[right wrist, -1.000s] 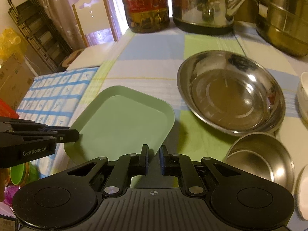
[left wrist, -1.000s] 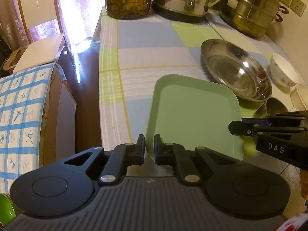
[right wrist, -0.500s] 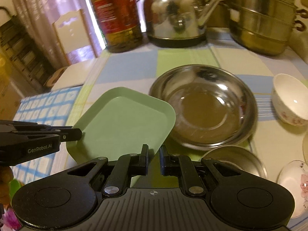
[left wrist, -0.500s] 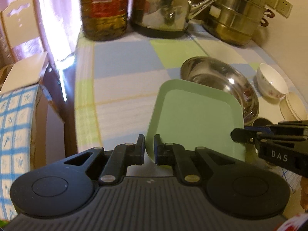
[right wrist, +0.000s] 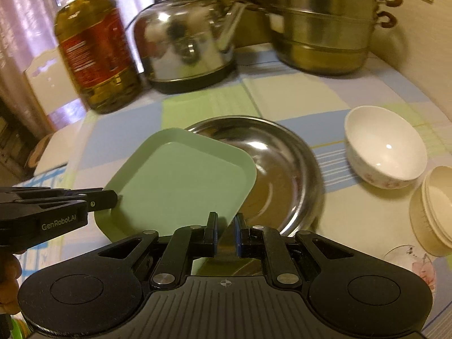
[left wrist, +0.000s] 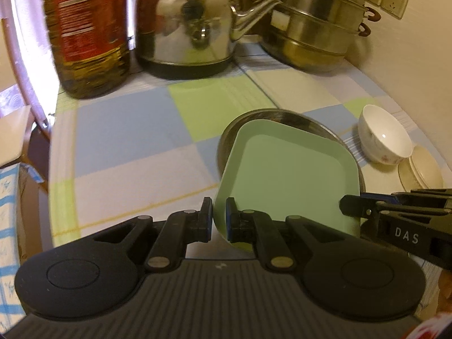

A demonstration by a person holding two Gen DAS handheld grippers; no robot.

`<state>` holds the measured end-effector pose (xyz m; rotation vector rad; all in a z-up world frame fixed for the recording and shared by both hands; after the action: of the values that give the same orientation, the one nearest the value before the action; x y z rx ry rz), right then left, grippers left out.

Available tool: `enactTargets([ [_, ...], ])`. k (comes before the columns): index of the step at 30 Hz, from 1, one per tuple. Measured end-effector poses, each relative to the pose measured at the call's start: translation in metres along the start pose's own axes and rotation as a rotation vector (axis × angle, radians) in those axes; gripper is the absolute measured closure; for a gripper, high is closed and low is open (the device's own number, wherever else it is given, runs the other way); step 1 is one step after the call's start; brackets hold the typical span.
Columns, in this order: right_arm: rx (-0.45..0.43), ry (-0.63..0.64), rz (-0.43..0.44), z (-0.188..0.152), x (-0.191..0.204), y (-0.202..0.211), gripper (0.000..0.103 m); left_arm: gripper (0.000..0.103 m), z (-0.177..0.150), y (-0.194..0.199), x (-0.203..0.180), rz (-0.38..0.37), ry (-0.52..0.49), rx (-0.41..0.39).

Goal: Organize plates and bowls

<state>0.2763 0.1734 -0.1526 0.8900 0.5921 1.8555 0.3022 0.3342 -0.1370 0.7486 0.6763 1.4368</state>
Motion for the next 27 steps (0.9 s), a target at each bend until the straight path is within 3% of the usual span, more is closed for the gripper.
enactTargets([
  [11,0.009,-0.067,-0.078,0.015,-0.041,-0.022,0.092,0.095,0.020,-0.042,-0.032,-0.038,-0.046,0.028],
  [27,0.035,-0.185,-0.070,0.014,-0.067,-0.046,0.091,0.094,0.023,-0.074,-0.039,-0.012,-0.071,0.074],
])
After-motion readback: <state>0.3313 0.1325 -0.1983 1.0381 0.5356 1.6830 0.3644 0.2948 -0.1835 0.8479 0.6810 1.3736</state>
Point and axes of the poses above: each gripper's, at about its wrist camera, not at the fingertips, and y roughly against the way its jaws point, x to its left, z to its top, the point moved 7 cm from there along -y, roughly the way its jaws point, and after that the axes turned 10 degrees about z, right-handed, at the moved point
